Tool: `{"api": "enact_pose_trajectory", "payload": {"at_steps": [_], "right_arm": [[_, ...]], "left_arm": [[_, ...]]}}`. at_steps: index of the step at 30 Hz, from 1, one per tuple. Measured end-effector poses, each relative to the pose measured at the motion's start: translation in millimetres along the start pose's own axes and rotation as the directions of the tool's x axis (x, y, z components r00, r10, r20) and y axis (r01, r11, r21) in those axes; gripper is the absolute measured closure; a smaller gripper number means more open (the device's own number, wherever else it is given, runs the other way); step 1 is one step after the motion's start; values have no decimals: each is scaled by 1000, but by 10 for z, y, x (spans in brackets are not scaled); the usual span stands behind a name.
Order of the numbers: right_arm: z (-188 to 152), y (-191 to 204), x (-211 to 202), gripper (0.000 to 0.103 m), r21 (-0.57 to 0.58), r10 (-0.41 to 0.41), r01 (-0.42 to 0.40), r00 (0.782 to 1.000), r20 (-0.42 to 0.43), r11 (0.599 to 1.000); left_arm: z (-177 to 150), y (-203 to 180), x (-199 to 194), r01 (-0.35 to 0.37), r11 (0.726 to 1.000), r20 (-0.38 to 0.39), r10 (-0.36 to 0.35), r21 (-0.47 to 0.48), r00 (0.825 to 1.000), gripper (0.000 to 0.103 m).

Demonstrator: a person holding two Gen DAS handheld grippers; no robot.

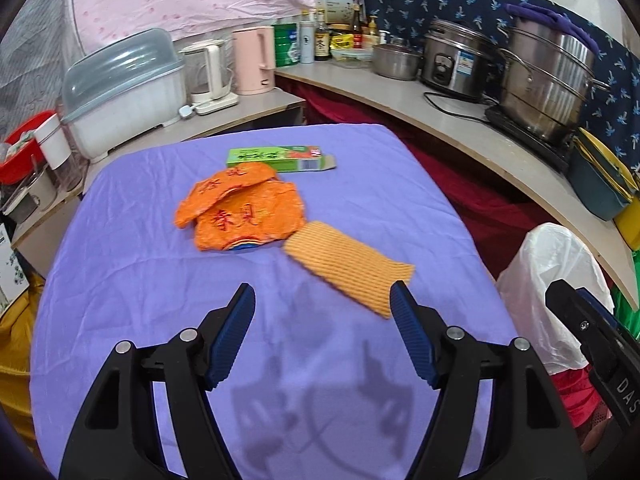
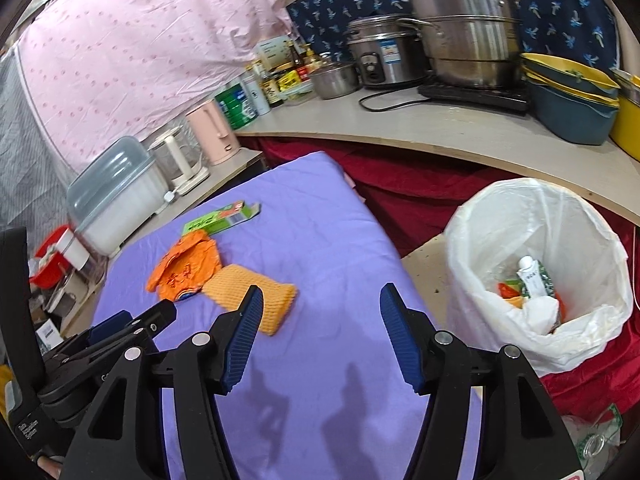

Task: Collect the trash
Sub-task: 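Move both open grippers back over the orange bags on the table, then lower both grippers onto the two orange snack bags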

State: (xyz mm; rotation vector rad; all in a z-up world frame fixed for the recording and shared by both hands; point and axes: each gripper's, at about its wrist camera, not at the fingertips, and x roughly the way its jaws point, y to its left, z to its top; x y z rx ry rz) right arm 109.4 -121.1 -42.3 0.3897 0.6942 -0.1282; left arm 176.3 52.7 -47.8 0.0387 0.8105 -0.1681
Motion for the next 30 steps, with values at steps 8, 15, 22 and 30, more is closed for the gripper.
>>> {"api": "enact_pose_trajectory", "payload": {"at_steps": [8, 15, 22, 30], "right_arm": [[-43, 384, 154, 44, -49, 26, -27, 999, -28, 998], [-55, 617, 297, 44, -76, 30, -33, 999, -43, 997], [-84, 701, 538, 44, -73, 17, -23, 997, -76, 997], [-104, 723, 900, 44, -64, 1, -8, 994, -113, 998]], "left_arm": [[7, 430, -12, -30, 999, 2, 30, -45, 1000, 36], [52, 775, 53, -55, 994, -3, 55, -92, 998, 32], [175, 1123, 216, -87, 989, -9, 86, -117, 996, 27], [358, 1439, 569, -98, 980, -43, 92, -175, 995, 23]]}}
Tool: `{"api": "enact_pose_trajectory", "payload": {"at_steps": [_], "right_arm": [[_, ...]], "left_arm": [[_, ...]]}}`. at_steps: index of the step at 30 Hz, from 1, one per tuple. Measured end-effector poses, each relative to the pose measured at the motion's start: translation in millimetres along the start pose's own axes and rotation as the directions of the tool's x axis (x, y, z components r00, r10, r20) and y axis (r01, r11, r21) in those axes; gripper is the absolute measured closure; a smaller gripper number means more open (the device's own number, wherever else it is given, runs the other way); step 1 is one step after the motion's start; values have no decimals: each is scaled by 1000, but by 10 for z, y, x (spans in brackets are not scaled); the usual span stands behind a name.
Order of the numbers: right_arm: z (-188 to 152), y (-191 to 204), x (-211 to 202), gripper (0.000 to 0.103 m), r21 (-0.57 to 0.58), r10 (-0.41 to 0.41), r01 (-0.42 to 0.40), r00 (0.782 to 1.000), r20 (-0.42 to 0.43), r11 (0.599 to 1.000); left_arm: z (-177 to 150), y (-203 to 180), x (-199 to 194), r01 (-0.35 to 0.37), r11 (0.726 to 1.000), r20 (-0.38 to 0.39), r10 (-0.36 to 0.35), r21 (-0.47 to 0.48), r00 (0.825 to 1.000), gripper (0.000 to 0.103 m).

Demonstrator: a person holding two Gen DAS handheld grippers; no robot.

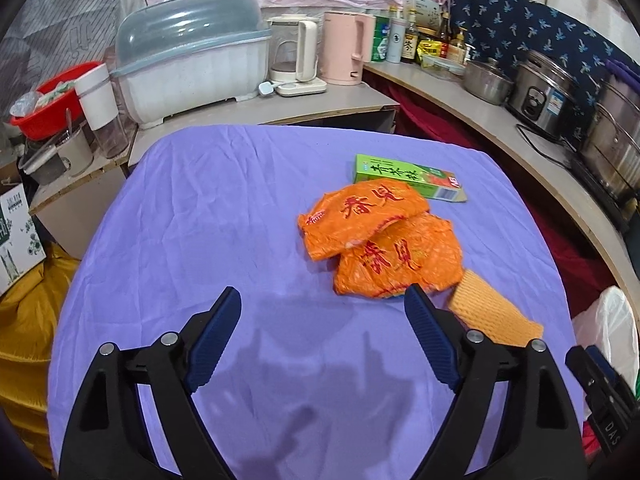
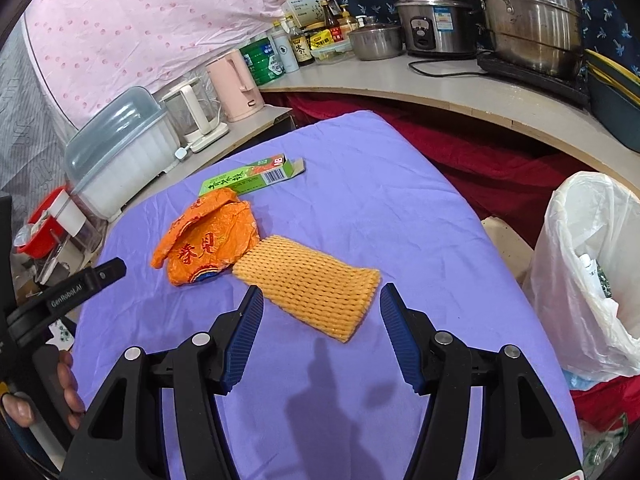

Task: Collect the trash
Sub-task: 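Lower both grippers onto the two orange snack bags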

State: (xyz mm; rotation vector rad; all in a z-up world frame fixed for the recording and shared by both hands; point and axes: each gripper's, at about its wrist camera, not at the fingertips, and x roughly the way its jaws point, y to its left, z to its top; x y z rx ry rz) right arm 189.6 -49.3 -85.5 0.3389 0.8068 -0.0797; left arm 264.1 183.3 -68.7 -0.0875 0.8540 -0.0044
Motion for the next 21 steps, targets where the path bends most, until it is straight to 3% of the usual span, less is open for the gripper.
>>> {"api": "enact_pose_trajectory", "payload": {"at_steps": [14, 21], "right_arm": [[70, -101, 638, 44, 42, -27, 29, 998, -56, 999], [46, -85, 820, 44, 40, -32, 36, 996, -78, 999]], "left_arm": [[329, 37, 706, 33, 998, -50, -35, -48, 998, 20], [377, 40, 1067, 75, 995, -111, -82, -69, 990, 22]]}}
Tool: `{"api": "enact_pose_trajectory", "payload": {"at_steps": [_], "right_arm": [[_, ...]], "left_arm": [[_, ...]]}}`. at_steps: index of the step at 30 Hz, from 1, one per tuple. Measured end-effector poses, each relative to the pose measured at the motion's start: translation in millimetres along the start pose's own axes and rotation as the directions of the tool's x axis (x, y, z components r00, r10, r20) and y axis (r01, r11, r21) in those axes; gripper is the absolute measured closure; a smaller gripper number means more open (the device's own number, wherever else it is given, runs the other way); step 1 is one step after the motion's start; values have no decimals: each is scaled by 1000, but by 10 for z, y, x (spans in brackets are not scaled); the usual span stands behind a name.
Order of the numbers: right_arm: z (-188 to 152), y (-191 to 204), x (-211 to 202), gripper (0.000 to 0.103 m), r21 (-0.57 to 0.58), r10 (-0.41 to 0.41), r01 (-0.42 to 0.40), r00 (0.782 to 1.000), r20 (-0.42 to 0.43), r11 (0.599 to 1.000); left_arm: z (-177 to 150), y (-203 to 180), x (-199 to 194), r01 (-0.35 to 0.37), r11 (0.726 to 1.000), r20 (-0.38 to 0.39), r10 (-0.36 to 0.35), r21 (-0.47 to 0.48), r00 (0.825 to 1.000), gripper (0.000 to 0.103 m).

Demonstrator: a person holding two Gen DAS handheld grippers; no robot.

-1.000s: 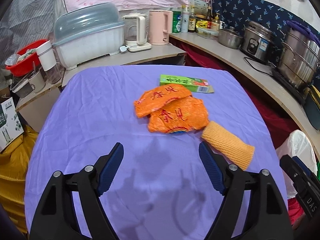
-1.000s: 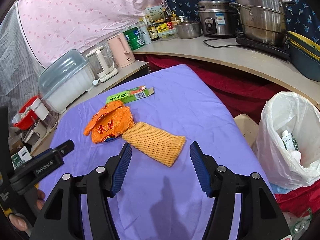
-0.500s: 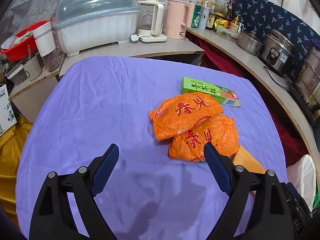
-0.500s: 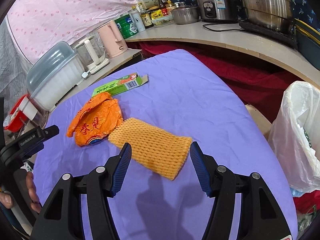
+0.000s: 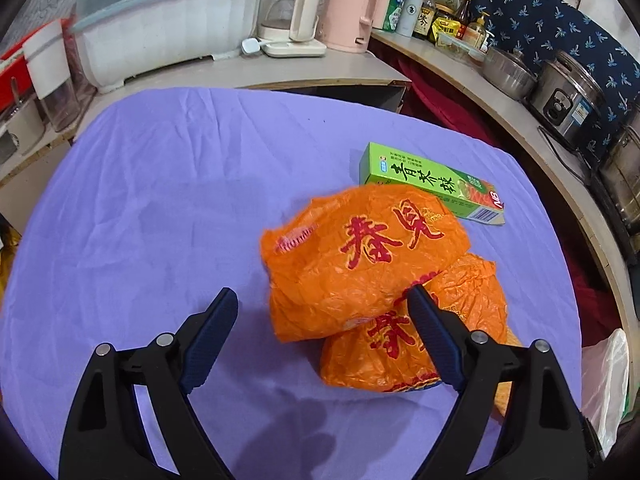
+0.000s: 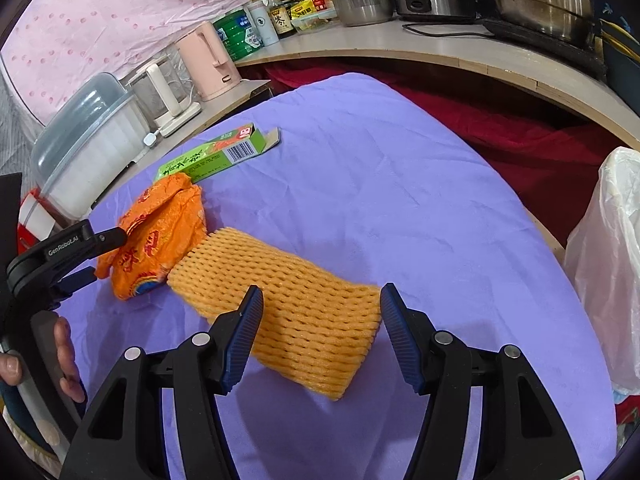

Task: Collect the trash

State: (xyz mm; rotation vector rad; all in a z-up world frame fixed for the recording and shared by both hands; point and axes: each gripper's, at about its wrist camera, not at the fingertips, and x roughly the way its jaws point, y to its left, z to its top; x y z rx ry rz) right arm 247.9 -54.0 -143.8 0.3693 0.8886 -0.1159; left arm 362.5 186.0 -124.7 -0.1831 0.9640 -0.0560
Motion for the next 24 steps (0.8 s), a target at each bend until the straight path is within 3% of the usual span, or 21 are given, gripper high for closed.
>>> {"api": "enact_pose_trajectory", "payload": {"at_steps": [7, 9, 11, 15, 17, 24], "right_arm": [[-44, -14, 78, 43, 1, -9, 9, 1000, -8, 1000], [-63, -8, 68, 46, -9, -16, 16, 1000, -9, 1000], [-79, -13, 51, 57, -12, -19, 19, 1000, -13, 1000], [-113, -66, -9, 78, -8, -13, 13, 1000, -21, 1000], [-128, -104, -60, 94, -4, -2, 2, 1000, -25, 1000], [-156, -178, -321, 96, 9, 21, -21, 1000, 1, 1000]], "left_arm": [[-52, -109, 83, 38, 999, -25, -38, 30, 999, 62], [-85, -143, 51, 36, 999, -15, -36, 38, 999, 72], [-106, -158, 8, 33, 999, -9, -32, 41, 999, 79], [-146, -156, -117, 41, 999, 6, -42, 36, 999, 83], [-173, -150, -186, 48, 998, 8, -49, 30, 999, 85], [-375, -152, -480, 61, 998, 11, -61, 28, 998, 85]]}}
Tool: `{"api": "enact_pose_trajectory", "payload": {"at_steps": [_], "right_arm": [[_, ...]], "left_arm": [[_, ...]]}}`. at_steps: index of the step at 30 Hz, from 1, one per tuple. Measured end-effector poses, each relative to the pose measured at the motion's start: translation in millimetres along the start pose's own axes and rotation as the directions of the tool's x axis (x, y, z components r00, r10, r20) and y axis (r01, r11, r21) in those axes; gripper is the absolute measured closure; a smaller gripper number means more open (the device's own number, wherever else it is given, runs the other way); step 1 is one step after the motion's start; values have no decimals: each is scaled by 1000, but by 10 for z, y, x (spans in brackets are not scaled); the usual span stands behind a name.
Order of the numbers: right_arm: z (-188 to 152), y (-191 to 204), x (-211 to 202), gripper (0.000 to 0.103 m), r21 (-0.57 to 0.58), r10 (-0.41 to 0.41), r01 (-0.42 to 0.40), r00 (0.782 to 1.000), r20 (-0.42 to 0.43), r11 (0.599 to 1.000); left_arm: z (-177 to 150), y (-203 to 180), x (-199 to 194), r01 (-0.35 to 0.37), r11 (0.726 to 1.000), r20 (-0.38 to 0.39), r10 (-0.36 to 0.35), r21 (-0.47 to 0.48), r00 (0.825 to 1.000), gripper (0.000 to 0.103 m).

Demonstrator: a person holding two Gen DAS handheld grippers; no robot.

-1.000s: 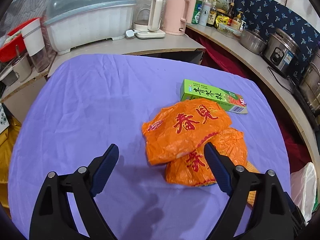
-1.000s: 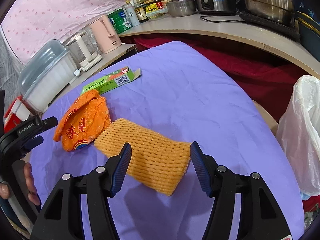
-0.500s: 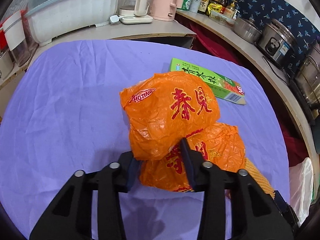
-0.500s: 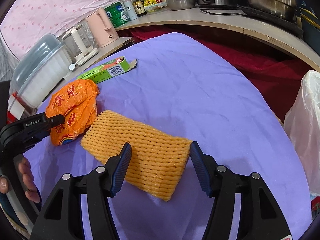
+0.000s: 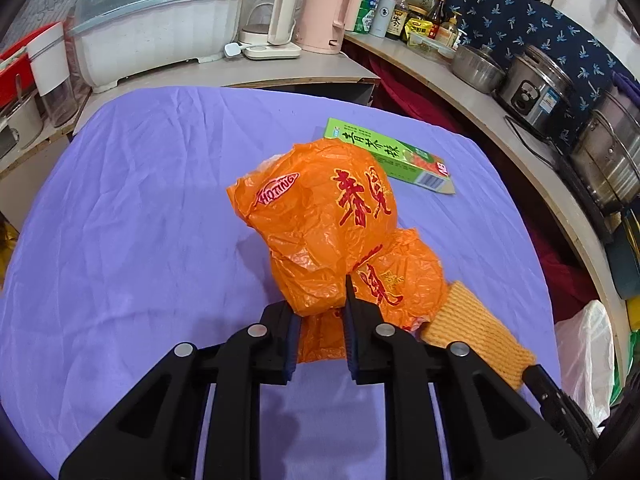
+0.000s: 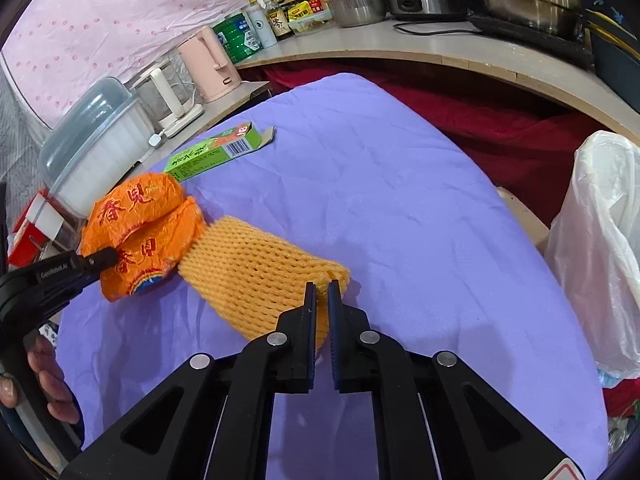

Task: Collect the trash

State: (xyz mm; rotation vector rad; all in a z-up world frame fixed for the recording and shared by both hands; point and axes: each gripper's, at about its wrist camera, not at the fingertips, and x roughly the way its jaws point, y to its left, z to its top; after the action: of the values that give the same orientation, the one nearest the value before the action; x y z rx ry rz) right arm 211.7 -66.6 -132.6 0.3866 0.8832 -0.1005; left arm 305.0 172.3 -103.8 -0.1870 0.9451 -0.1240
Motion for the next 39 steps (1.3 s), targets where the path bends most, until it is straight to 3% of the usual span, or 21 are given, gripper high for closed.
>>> {"api": "enact_pose_trajectory", "payload": {"at_steps": [7, 8, 15, 18, 19, 20, 21, 23, 26, 30, 32, 39], "right_arm": [[-66, -15, -267, 96, -5, 21, -21, 1000, 22, 1000], [-73, -19, -299, 96, -7, 21, -20, 999, 26, 1000], [-186, -171, -536, 95, 5, 18, -18, 999, 30, 1000], [-216, -230, -651, 86, 22, 9, -10, 999, 48, 1000], [-209, -236, -696, 74, 25, 6, -7, 998, 58, 1000], [-204, -234, -745, 63, 27, 5, -7, 997, 74, 1000], [-205, -224, -775, 60, 28, 8, -10, 997, 80, 1000], [-198, -161, -827, 59, 20, 34, -36, 996, 82, 999], [-225, 10, -835, 58, -18, 69, -68, 995, 69, 998], [-323, 305, -705, 58, -57, 126, -125, 992, 22, 991], [-396, 478, -599, 58, -85, 144, -145, 989, -10, 986], [-511, 837, -214, 58, -116, 183, -194, 978, -100, 974]], "left_arm": [[-346, -75, -248, 12, 1000, -19, -12, 0, 1000, 86], [-396, -81, -279, 15, 1000, -23, -15, 1, 1000, 95], [-717, -88, -457, 26, 1000, -55, -26, 12, 998, 96], [-822, -100, -553, 30, 999, -53, -29, 30, 998, 95], [-847, -106, -595, 28, 999, -45, -26, 40, 999, 94], [-863, -107, -627, 25, 999, -37, -23, 45, 999, 91], [-876, -104, -670, 17, 999, -28, -16, 49, 999, 88], [-877, -84, -749, 16, 999, -15, -15, 42, 1000, 66], [-851, 2, -851, 8, 1000, 7, -8, 10, 1000, 51], [-779, 157, -892, 1, 999, 17, 0, -33, 1000, 48], [-713, 240, -877, -12, 999, 22, 13, -47, 1000, 38], [-521, 470, -786, -74, 994, 37, 77, -75, 996, 38]]}}
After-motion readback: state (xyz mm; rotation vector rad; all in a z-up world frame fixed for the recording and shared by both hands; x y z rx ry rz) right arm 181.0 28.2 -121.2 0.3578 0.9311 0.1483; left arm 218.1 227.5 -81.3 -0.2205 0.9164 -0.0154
